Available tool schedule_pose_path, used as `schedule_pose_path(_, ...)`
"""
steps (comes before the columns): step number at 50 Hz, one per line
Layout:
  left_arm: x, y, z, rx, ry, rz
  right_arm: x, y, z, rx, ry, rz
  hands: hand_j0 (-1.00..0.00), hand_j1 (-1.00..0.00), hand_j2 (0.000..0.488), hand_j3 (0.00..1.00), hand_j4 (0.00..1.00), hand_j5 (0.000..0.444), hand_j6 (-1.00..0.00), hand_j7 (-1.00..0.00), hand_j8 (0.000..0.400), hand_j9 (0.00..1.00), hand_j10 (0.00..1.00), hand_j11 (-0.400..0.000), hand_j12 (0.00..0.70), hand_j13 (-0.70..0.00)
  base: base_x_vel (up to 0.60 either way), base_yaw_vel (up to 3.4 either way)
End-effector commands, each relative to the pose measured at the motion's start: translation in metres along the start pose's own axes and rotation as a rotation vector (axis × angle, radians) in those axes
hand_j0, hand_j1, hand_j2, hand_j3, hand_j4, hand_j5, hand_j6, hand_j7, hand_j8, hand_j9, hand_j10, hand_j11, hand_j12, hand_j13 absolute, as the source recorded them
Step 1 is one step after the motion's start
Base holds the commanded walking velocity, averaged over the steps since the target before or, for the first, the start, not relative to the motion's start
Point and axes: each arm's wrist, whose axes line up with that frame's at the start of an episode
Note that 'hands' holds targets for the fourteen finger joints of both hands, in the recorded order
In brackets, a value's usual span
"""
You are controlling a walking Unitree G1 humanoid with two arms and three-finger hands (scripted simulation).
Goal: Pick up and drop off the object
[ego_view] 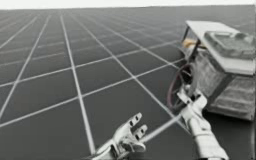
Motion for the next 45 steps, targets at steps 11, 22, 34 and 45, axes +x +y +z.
schedule_pose_path(11, -0.0033, 0.0034, -0.0001, -0.013, -0.015, -0.001, -0.0068, 0.0140, 0.0087, 0.005, -0.038, 0.045, 0.00, 0.00, 0.000, 1.00, 1.00, 0.000, 0.00, 0.00, 0.000, 1.00, 1.00, -0.400, 0.000, -0.700, 0.56, 0.07)
schedule_pose_path(22, -0.0033, 0.0034, -0.0001, -0.013, -0.015, -0.001, -0.0068, 0.0140, 0.0087, 0.005, -0.038, 0.045, 0.00, 0.00, 0.000, 1.00, 1.00, 0.000, 0.00, 0.00, 0.000, 1.00, 1.00, -0.400, 0.000, -0.700, 0.55, 0.09)
schedule_pose_path(34, -0.0033, 0.0034, -0.0001, -0.013, -0.015, -0.001, -0.0068, 0.0140, 0.0087, 0.005, -0.038, 0.045, 0.00, 0.00, 0.000, 1.00, 1.00, 0.000, 0.00, 0.00, 0.000, 1.00, 1.00, -0.400, 0.000, -0.700, 0.57, 0.05)
schedule_pose_path(45, -0.0033, 0.0034, -0.0001, -0.013, -0.015, -0.001, -0.0068, 0.0140, 0.0087, 0.005, -0.038, 0.045, 0.00, 0.00, 0.000, 1.00, 1.00, 0.000, 0.00, 0.00, 0.000, 1.00, 1.00, -0.400, 0.000, -0.700, 0.56, 0.07)
